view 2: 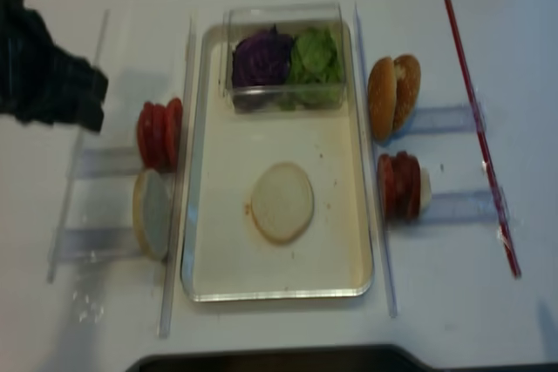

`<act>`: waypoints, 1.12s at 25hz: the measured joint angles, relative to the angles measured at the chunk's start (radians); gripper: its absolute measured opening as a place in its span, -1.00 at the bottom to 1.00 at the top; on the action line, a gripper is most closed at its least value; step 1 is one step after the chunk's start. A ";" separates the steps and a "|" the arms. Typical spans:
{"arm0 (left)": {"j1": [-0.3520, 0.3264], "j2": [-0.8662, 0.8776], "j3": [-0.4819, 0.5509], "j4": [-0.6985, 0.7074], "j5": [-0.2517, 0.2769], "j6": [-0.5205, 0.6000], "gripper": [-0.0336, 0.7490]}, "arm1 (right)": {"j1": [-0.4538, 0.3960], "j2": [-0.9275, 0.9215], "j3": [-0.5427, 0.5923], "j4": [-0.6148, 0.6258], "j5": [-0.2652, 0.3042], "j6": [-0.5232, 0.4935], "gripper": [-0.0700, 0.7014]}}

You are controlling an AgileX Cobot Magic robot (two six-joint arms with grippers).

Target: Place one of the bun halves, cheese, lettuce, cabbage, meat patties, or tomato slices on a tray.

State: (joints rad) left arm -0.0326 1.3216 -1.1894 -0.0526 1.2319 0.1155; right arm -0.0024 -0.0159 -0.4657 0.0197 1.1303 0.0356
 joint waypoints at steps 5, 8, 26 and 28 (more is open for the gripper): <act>0.000 -0.108 0.121 0.000 -0.019 0.006 0.26 | 0.000 0.000 0.000 0.000 0.000 0.000 0.96; 0.000 -0.171 0.178 0.000 -0.042 0.006 0.26 | 0.000 0.000 0.000 0.000 0.000 0.000 0.97; 0.000 -0.626 0.396 -0.002 -0.076 -0.017 0.26 | 0.000 0.000 0.000 0.000 0.000 -0.010 0.97; 0.000 -0.681 0.444 -0.002 -0.076 -0.026 0.26 | 0.000 0.000 0.000 0.000 0.000 -0.010 0.97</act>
State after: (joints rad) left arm -0.0326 0.6403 -0.7455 -0.0548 1.1555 0.0897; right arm -0.0024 -0.0159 -0.4657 0.0197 1.1303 0.0252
